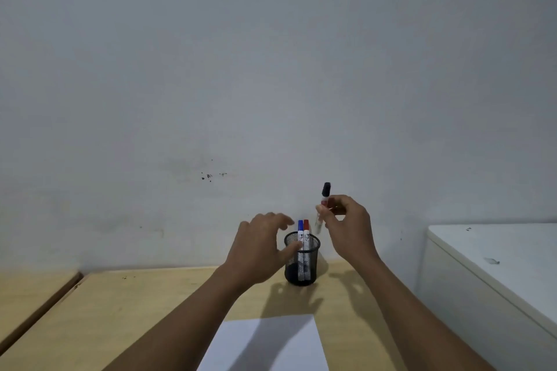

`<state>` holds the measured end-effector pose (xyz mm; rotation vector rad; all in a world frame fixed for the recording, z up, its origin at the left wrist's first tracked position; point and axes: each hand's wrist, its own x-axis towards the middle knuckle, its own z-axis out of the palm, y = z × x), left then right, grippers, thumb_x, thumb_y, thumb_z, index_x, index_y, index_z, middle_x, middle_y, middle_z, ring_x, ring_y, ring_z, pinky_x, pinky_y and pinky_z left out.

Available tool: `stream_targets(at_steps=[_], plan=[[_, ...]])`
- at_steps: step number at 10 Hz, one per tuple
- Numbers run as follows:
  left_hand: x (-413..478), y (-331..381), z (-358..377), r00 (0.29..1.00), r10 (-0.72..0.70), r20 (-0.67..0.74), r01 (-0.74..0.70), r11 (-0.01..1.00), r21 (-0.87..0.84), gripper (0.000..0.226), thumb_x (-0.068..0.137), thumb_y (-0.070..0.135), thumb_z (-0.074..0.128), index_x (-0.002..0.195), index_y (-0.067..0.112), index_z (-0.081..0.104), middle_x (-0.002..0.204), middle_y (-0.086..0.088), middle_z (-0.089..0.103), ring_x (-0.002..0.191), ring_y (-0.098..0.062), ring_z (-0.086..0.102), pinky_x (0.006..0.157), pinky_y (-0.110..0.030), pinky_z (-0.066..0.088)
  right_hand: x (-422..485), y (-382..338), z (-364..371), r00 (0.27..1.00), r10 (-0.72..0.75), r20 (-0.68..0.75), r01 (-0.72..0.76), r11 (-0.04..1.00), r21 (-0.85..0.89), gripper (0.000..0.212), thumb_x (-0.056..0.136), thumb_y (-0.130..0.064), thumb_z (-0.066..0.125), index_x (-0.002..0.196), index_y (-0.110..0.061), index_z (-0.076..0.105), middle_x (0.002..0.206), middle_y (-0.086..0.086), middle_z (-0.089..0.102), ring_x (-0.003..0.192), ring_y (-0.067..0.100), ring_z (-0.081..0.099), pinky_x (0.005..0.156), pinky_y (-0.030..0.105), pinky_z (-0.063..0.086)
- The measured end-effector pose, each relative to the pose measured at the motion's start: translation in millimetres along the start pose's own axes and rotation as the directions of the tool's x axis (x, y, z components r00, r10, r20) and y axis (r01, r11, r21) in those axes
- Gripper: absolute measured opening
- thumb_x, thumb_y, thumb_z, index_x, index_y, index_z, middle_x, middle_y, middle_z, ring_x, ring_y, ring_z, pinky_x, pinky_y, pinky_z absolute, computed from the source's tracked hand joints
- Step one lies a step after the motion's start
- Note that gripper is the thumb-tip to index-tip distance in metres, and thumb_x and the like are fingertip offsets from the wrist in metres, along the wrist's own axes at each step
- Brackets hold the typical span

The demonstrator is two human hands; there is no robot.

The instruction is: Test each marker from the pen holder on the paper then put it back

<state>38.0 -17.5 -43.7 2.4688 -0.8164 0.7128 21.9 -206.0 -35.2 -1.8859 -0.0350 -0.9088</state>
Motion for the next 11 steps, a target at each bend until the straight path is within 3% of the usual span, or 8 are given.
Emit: stream_targets(at_steps=[1,3,4,5,6,8,10,11], plan=[[8,-16,32,0.979,-0.054,0.197,0.03,0.992,0.126,0.061,0.085,0.06,0.057,0.139,0.034,0.042,0.138,0.009,0.051,0.124,-0.017,0.045,0.098,-0.039,0.037,13,23,7,0.998,0.066,-0.012,-0.067,0.997,-0.03,0.005,0.094,-0.016,0.069,0.096,-0.019,0.067,0.083,-0.011,0.069,0.076,-0.004,0.064,0.074,0.028,0.056],[24,-36,76,0.934,-0.108,0.34,0.043,0.98,0.193,0.074,0.086,0.06,0.054,0.149,0.033,0.029,0.155,0.005,0.035,0.137,-0.021,0.032,0.105,-0.046,0.033,25,60,27,0.996,0.078,0.036,-0.075,0.995,-0.068,0.059,0.096,-0.008,0.063,0.142,-0.033,0.035,0.097,-0.002,0.065,0.083,0.007,0.067,0.063,0.014,0.052],[28,-39,85,0.923,-0.123,0.365,0.044,0.975,0.218,0.069,0.085,0.058,0.056,0.145,0.031,0.036,0.152,0.005,0.04,0.134,-0.023,0.036,0.104,-0.047,0.032,31,73,37,0.99,0.068,0.126,-0.036,0.97,-0.24,0.052,0.098,-0.012,0.06,0.136,-0.036,0.034,0.099,-0.002,0.063,0.083,0.013,0.066,0.073,0.035,0.06],[30,-42,94,0.925,-0.138,0.353,0.067,0.976,0.208,0.064,0.084,0.058,0.057,0.139,0.026,0.047,0.149,0.003,0.044,0.13,-0.023,0.042,0.102,-0.046,0.034,36,84,47,0.975,0.116,0.187,-0.046,0.937,-0.345,0.039,0.098,-0.014,0.057,0.124,-0.037,0.038,0.094,0.001,0.064,0.078,0.018,0.065,0.072,0.045,0.06],[29,-45,99,0.937,-0.143,0.318,0.091,0.981,0.174,0.064,0.083,0.059,0.058,0.137,0.026,0.05,0.149,0.004,0.044,0.129,-0.022,0.044,0.101,-0.046,0.034,35,92,55,0.957,0.18,0.229,-0.062,0.894,-0.444,0.04,0.097,-0.015,0.057,0.128,-0.031,0.039,0.088,0.004,0.065,0.07,0.018,0.063,0.058,0.037,0.054],[30,-45,101,0.936,-0.146,0.319,0.094,0.981,0.172,0.067,0.081,0.06,0.06,0.137,0.026,0.049,0.15,0.005,0.043,0.128,-0.023,0.044,0.1,-0.047,0.034,32,96,59,0.941,0.217,0.259,-0.029,0.816,-0.577,0.038,0.103,-0.026,0.041,0.139,-0.022,0.05,0.126,0.008,0.06,0.113,0.027,0.057,0.083,0.038,0.049],[26,-37,80,0.935,-0.174,0.31,0.134,0.98,0.148,0.079,0.084,0.06,0.057,0.15,0.029,0.027,0.159,0.002,0.03,0.141,-0.022,0.031,0.11,-0.049,0.027,30,77,46,0.91,0.242,0.336,0.013,0.794,-0.607,0.054,0.105,-0.028,0.034,0.158,-0.031,0.023,0.141,0.009,0.047,0.123,0.026,0.052,0.093,0.042,0.05],[26,-37,59,0.953,-0.198,0.231,0.158,0.971,0.18,0.08,0.084,0.066,0.054,0.15,0.028,0.029,0.16,0.003,0.028,0.142,-0.022,0.03,0.11,-0.051,0.029,25,57,39,0.931,0.181,0.317,0.047,0.801,-0.597,0.055,0.106,-0.032,0.036,0.158,-0.029,0.022,0.146,0.007,0.045,0.13,0.025,0.049,0.095,0.041,0.048]])
